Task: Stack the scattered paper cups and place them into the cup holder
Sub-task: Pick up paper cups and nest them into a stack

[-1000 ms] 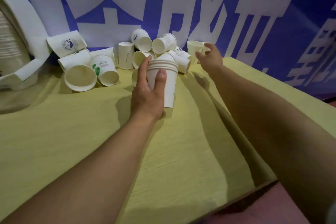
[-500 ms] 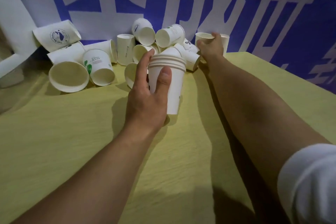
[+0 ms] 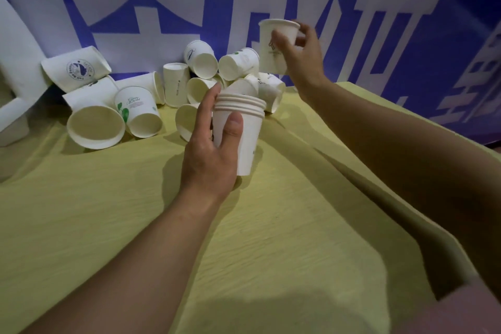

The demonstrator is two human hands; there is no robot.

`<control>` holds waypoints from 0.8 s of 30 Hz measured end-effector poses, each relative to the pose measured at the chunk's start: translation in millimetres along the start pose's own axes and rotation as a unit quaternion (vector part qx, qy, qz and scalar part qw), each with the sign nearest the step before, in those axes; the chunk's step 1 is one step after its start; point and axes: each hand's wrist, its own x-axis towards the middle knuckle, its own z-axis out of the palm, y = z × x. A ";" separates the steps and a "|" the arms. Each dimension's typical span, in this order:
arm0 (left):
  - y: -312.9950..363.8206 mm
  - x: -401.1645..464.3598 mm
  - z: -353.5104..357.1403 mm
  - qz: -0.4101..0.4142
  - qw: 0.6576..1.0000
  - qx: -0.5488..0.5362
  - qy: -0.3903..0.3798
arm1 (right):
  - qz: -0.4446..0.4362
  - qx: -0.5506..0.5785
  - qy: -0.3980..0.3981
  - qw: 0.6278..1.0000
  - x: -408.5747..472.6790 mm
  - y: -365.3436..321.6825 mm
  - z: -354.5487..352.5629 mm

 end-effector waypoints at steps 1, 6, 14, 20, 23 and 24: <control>1.0 -0.5 0.2 0.001 1.000 -0.002 -0.009 | 0.008 0.033 -0.032 0.999 -15.0 -14.0 1.3; 3.1 -3.5 -0.6 0.012 0.999 0.002 -0.044 | 0.042 0.123 -0.191 0.973 -84.9 -57.5 1.2; 2.9 -0.1 -3.6 0.005 1.000 -0.004 0.012 | 0.031 0.000 -0.237 0.971 -128.1 -31.1 -8.8; -0.3 1.2 -1.6 -0.023 0.999 0.009 0.028 | -0.043 -0.268 -0.040 0.962 -18.3 32.3 -23.2; -1.6 1.3 -1.9 -0.020 1.000 0.008 0.021 | -0.015 -0.373 -0.006 0.928 27.5 64.4 -35.2; -2.0 1.3 -2.1 -0.025 0.999 0.004 0.020 | -0.008 -0.397 -0.001 0.918 37.6 72.6 -38.3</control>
